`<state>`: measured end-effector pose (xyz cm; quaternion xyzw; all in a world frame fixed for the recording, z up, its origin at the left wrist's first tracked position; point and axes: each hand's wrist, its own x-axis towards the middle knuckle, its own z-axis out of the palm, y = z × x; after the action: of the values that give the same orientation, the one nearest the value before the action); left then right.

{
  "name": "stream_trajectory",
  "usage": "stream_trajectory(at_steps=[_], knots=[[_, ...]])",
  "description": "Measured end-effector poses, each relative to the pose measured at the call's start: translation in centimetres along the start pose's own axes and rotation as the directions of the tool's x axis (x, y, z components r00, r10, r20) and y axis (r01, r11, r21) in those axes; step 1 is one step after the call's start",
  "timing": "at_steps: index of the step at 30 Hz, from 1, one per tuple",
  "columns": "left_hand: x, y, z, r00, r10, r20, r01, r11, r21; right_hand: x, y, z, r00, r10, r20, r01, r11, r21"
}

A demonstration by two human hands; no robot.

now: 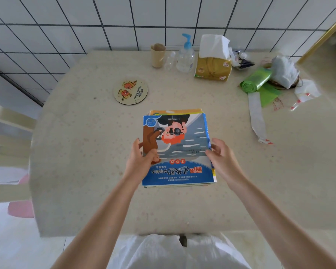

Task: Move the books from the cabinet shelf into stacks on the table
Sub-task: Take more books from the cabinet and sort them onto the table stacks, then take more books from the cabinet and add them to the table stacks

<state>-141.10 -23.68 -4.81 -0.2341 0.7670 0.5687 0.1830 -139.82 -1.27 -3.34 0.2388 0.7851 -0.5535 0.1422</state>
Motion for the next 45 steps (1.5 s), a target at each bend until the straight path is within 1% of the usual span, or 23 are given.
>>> stream_trajectory(at_steps=[2, 4, 5, 7, 10, 12, 14, 16, 18, 20, 22, 26, 29, 33, 34, 36, 38, 41, 42, 43, 45], knots=[[0.0, 0.4, -0.5, 0.995, 0.085, -0.056, -0.077, 0.989, 0.128, -1.1, 0.3, 0.0, 0.996, -0.082, -0.036, 0.080, 0.996, -0.039], [-0.3, 0.8, -0.8, 0.975, 0.201, -0.095, -0.166, 0.943, 0.287, -2.1, 0.5, 0.1, 0.986, -0.146, -0.079, 0.140, 0.987, -0.076], [-0.5, 1.1, -0.8, 0.956, 0.274, -0.101, -0.226, 0.913, 0.340, -2.6, 0.7, 0.1, 0.980, -0.162, -0.112, 0.153, 0.985, -0.085], [-1.0, 1.7, -0.6, 0.907, 0.411, -0.093, -0.346, 0.852, 0.393, -3.5, 1.3, -0.1, 0.967, -0.183, -0.175, 0.171, 0.982, -0.082], [-1.7, 2.5, 0.4, 0.835, 0.548, -0.050, -0.474, 0.763, 0.439, -5.2, 2.7, -0.9, 0.948, -0.196, -0.250, 0.180, 0.980, -0.084], [-2.4, 2.8, 1.5, 0.799, 0.601, 0.014, -0.545, 0.714, 0.440, -6.6, 3.8, -1.5, 0.930, -0.207, -0.304, 0.188, 0.978, -0.089], [-3.5, 3.0, 3.1, 0.744, 0.661, 0.099, -0.632, 0.649, 0.423, -8.0, 5.0, -2.5, 0.904, -0.218, -0.368, 0.196, 0.976, -0.097], [-4.5, 2.8, 4.2, 0.702, 0.694, 0.160, -0.688, 0.603, 0.403, -8.7, 5.9, -3.0, 0.871, -0.249, -0.423, 0.214, 0.968, -0.129], [-6.3, 2.6, 6.2, 0.672, 0.699, 0.244, -0.733, 0.581, 0.354, -10.2, 7.2, -4.1, 0.824, -0.281, -0.493, 0.226, 0.959, -0.169], [-8.0, 2.2, 7.8, 0.651, 0.697, 0.301, -0.757, 0.569, 0.320, -11.7, 8.3, -4.8, 0.786, -0.333, -0.521, 0.244, 0.941, -0.234], [-10.0, 1.4, 9.8, 0.602, 0.697, 0.390, -0.799, 0.530, 0.286, -14.1, 9.8, -5.9, 0.756, -0.338, -0.561, 0.224, 0.938, -0.264], [-14.9, -1.0, 13.9, 0.444, 0.665, 0.600, -0.891, 0.401, 0.216, -20.5, 14.1, -7.7, 0.699, -0.288, -0.655, 0.117, 0.949, -0.292], [-19.7, -3.5, 16.4, 0.314, 0.605, 0.732, -0.937, 0.324, 0.134, -26.2, 18.4, -8.0, 0.669, -0.201, -0.715, 0.020, 0.967, -0.253], [-26.4, -8.2, 18.8, 0.173, 0.497, 0.850, -0.958, 0.284, 0.029, -34.6, 24.3, -7.1, 0.593, -0.101, -0.798, -0.069, 0.982, -0.176], [-28.5, -9.8, 19.6, 0.129, 0.468, 0.874, -0.962, 0.273, -0.004, -37.3, 26.1, -6.8, 0.566, -0.067, -0.822, -0.096, 0.985, -0.147], [-32.0, -12.7, 20.5, 0.079, 0.404, 0.911, -0.957, 0.286, -0.044, -41.6, 28.8, -6.1, 0.517, -0.011, -0.856, -0.138, 0.986, -0.096], [-36.0, -16.1, 21.5, 0.009, 0.329, 0.944, -0.953, 0.290, -0.092, -46.3, 31.4, -5.0, 0.456, 0.082, -0.886, -0.193, 0.981, -0.008], [-41.2, -20.8, 22.7, -0.115, 0.213, 0.970, -0.951, 0.257, -0.169, -52.4, 34.9, -3.2, 0.358, 0.202, -0.912, -0.237, 0.964, 0.120], [-42.9, -22.2, 23.1, -0.153, 0.169, 0.974, -0.949, 0.250, -0.192, -54.3, 36.0, -2.6, 0.323, 0.247, -0.914, -0.249, 0.954, 0.170], [-44.7, -23.8, 23.5, -0.196, 0.115, 0.974, -0.943, 0.249, -0.219, -56.3, 37.2, -1.9, 0.273, 0.300, -0.914, -0.259, 0.938, 0.231], [-47.7, -26.3, 24.2, -0.262, 0.009, 0.965, -0.933, 0.253, -0.255, -59.5, 38.9, -0.6, 0.180, 0.400, -0.899, -0.262, 0.900, 0.348]])
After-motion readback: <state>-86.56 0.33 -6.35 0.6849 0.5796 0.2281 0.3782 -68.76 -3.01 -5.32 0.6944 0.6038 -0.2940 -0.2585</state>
